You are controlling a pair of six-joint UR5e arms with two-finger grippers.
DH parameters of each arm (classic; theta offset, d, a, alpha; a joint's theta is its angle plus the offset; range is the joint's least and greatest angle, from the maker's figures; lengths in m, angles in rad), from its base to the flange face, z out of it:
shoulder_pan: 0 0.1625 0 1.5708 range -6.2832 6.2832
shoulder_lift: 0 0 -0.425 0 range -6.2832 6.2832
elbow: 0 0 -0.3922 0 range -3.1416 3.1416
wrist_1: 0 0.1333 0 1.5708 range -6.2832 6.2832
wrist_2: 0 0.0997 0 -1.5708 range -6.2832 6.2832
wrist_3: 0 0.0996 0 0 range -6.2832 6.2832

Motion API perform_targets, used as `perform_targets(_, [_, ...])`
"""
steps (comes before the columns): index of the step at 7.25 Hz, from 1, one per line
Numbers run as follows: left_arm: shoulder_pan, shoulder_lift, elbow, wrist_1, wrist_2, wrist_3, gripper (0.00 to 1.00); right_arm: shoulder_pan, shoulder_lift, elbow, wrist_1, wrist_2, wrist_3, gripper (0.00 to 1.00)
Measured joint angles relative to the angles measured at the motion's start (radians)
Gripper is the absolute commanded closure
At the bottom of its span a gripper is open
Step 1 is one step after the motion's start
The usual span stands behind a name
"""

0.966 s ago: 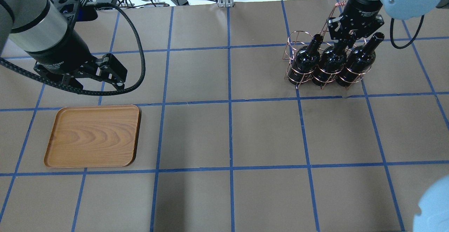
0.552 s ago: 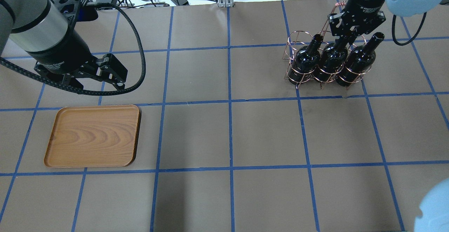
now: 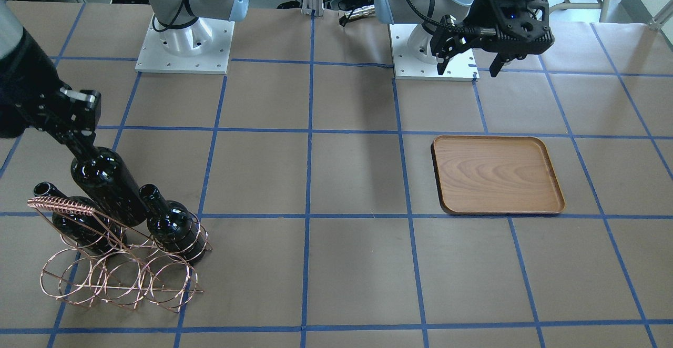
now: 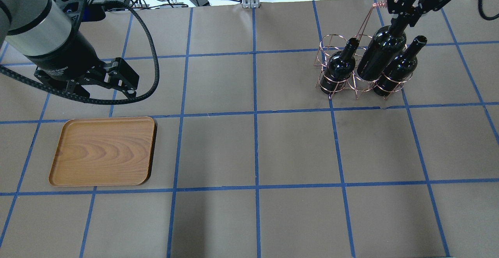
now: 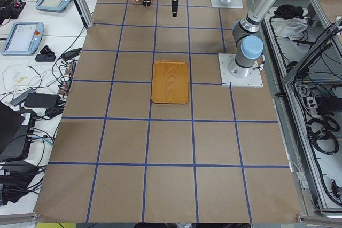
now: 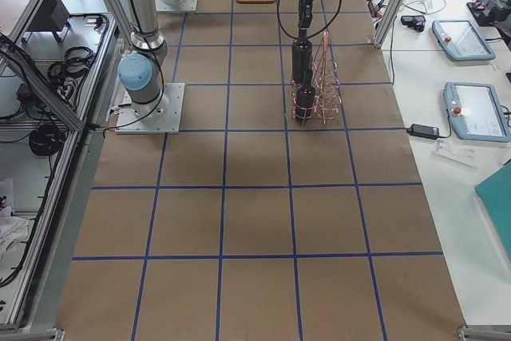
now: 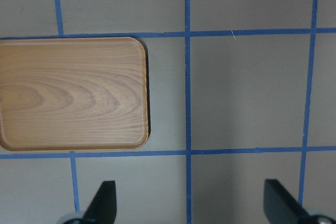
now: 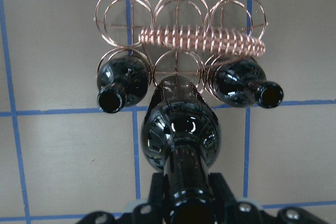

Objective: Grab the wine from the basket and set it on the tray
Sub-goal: 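Close the right gripper on the bottle neck and lift it out, then carry the bottle with the right gripper toward the table center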

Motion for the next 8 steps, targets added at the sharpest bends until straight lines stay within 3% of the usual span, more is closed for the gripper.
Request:
perform_targets(2, [0.018, 0.000, 0.008, 0.004, 0.001, 0.000, 0.00, 0.057, -0.058, 0.010, 0.108, -0.017, 0.080, 0.88])
perform_targets(4, [0.093, 0.000, 0.017, 0.009, -0.001, 0.072, 0.00, 0.199, -0.071, 0.066, 0.129, -0.009, 0.272, 0.89])
perform_targets(8, [0.323, -0.012, 0.031, 0.009, -0.016, 0.336, 0.00, 0.547, 0.046, 0.106, -0.026, 0.051, 0.715, 0.94])
